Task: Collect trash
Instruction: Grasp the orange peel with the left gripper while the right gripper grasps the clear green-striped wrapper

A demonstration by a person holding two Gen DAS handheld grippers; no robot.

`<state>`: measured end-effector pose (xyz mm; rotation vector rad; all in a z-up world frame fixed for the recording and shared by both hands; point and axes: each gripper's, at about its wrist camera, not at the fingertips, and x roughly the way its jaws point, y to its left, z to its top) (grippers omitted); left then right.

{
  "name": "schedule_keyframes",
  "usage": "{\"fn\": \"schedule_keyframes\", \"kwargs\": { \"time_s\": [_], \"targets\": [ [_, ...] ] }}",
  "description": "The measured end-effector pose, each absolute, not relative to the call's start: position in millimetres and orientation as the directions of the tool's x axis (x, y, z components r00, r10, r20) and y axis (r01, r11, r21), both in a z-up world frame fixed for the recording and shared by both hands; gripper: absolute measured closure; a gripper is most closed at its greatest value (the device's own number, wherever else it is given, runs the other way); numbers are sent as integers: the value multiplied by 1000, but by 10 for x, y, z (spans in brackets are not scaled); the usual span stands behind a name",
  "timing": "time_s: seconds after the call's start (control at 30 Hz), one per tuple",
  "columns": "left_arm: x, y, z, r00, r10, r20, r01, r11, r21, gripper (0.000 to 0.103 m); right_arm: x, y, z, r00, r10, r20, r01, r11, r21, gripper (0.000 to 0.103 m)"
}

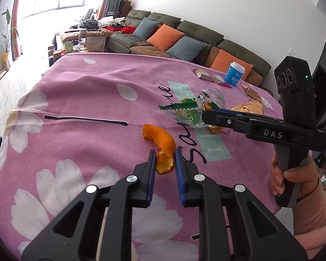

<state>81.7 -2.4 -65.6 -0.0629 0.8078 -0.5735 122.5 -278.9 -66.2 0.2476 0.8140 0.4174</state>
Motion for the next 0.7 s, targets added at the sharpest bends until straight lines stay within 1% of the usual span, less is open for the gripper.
{"fn": "schedule_keyframes", "kwargs": {
  "time_s": [0.13,0.17,0.2,0.23,0.37,0.4,0.43,0.47,0.63,0.7],
  "targets": [
    [796,30,-653,553,-504,-663,454,850,-267,86,1278,-2773,-690,598,464,-654,-265,884,385,63],
    [792,36,-653,553,-504,-663,453,850,-268,86,1279,-2767,-694,595,466,-654,-266,883,387,67],
    [787,44,-651,554,-504,-663,453,850,-268,86,1280,-2768,-695,595,465,-656,-265,884,386,78],
    [781,49,-650,555,-504,-662,453,851,-267,87,1281,-2775,-695,594,466,-655,-264,883,389,82],
    [763,71,-639,561,-501,-659,450,853,-265,87,1267,-2785,-689,598,473,-648,-264,879,397,83],
    [755,84,-637,562,-500,-659,449,853,-266,87,1262,-2790,-686,599,474,-645,-264,878,400,91],
    [746,107,-633,563,-500,-658,447,854,-267,87,1257,-2795,-681,599,485,-637,-269,871,410,96],
    [735,124,-628,566,-499,-656,445,855,-267,87,1249,-2803,-674,598,496,-630,-272,865,422,98],
    [716,190,-600,579,-491,-651,436,861,-262,87,1242,-2794,-677,597,505,-623,-273,858,434,98],
    [695,218,-586,586,-484,-650,432,865,-255,87,1229,-2789,-667,598,512,-616,-277,854,440,101]
  ]
}}
